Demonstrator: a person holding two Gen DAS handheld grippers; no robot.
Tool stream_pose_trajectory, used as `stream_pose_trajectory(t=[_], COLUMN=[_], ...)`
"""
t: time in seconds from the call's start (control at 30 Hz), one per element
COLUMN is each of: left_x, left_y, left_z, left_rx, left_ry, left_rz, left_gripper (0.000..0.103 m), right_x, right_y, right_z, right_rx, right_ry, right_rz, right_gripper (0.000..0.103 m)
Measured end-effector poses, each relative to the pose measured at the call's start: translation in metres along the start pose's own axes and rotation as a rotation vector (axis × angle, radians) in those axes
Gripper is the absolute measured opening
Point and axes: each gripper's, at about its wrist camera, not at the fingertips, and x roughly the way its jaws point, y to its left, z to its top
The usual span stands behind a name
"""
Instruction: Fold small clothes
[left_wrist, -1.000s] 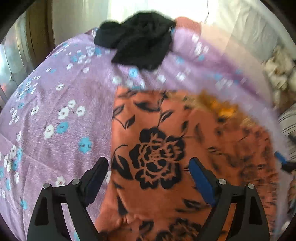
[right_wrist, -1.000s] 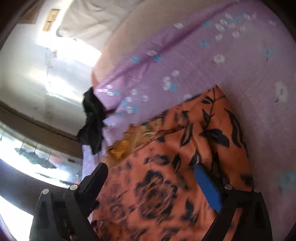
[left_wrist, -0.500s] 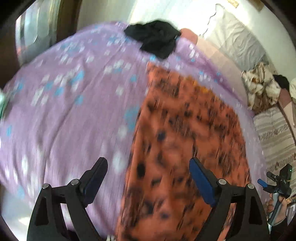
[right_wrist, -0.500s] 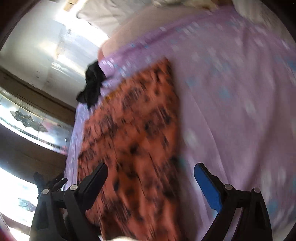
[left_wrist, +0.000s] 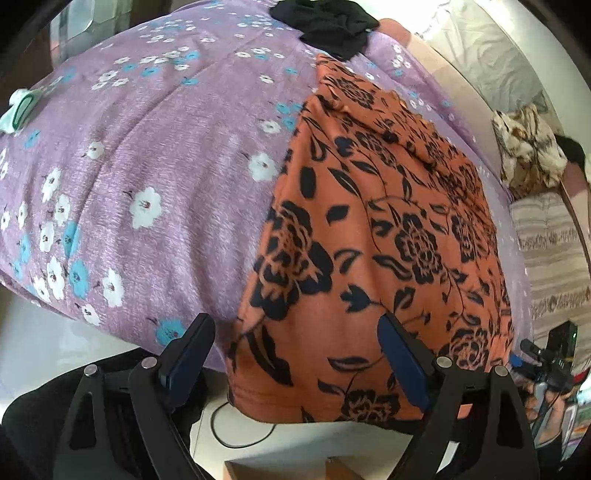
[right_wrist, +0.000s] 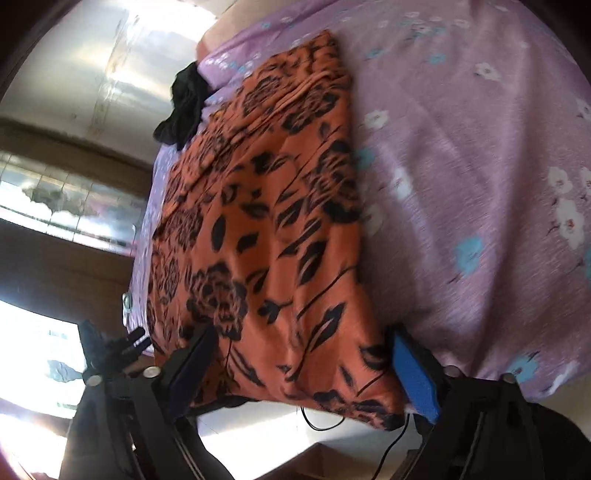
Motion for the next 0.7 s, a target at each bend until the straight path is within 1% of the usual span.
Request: stream_pose_trajectory(t=[0.03,0.07,0.1,0.13,0.17,0.2,0.23,0.27,0.3,0.33,0.37,0.43,0.5,0.53,0.57,0.6,0.63,0.67,0.7], left_x=[0.003,0.01,0.012,0.013,0.014,0.015,0.015,0.013,0.013,0.011,0.009,0.005,-0.003,-0.003,-0.001,-0.001,0.002,0.005,0.005], left_y=[-0.001,0.0,0.001,-0.002,-0.007,-0.009,-0.011,-0.012,-0.013,-0.012,-0.01,-0.008,-0.007,-0.011,-0.014,-0.015,-0.015,-0.017,-0.019], left_z=[-0.001,-0.003,-0.004,-0.006,-0.008,-0.009,-0.01,-0.01,-0.01,-0.01,-0.009,-0.009,-0.01,-0.011,-0.013,-0.015,-0.016,-0.017,-0.017], left_rx=[0.011,0.008,0.005,0.019,0.051,0.065,0.075,0.073,0.073,0.067,0.054,0.032,0.033,0.057,0.082,0.086,0.089,0.093,0.1], left_ry=[0.002,0.026,0.042,0.037,0.034,0.034,0.03,0.026,0.024,0.021,0.024,0.023,0.009,0.014,0.017,0.011,0.016,0.025,0.024], left_rz=[0.029,0.071,0.086,0.108,0.141,0.165,0.194,0.184,0.18,0.16,0.124,0.102,0.076,0.054,0.071,0.092,0.117,0.118,0.103], left_gripper=[0.09,0.089,0.088,0.087,0.077,0.072,0.065,0.053,0.044,0.022,0.006,0.007,0.007,0.007,0.008,0.009,0.018,0.031,0.039], right_x=[0.001,0.002,0.002,0.002,0.002,0.003,0.004,0.004,0.003,0.004,0.004,0.006,0.006,0.007,0.011,0.011,0.011,0.012,0.011], right_y=[0.0,-0.001,-0.001,0.0,0.001,0.002,0.003,0.004,0.005,0.006,0.008,0.011,0.012,0.011,0.01,0.009,0.01,0.01,0.012], right_z=[-0.001,-0.003,-0.003,-0.003,-0.004,-0.005,-0.005,-0.006,-0.006,-0.006,-0.006,-0.006,-0.005,-0.004,-0.003,-0.003,-0.002,-0.002,-0.003], right_rx=[-0.003,-0.001,0.001,0.001,-0.008,-0.018,-0.023,-0.027,-0.033,-0.038,-0.044,-0.038,-0.039,-0.032,-0.026,-0.025,-0.022,-0.022,-0.025], right_ry=[-0.004,-0.006,-0.007,-0.007,-0.005,-0.003,-0.002,-0.001,0.0,0.0,0.0,0.011,0.008,0.012,0.032,0.031,0.027,0.03,0.032], right_rz=[-0.016,-0.023,-0.026,-0.029,-0.042,-0.06,-0.073,-0.087,-0.1,-0.115,-0.13,-0.126,-0.13,-0.133,-0.132,-0.131,-0.123,-0.114,-0.091], right_gripper=[0.082,0.08,0.08,0.078,0.075,0.074,0.071,0.068,0.066,0.06,0.048,0.026,0.027,0.03,0.031,0.032,0.036,0.047,0.055])
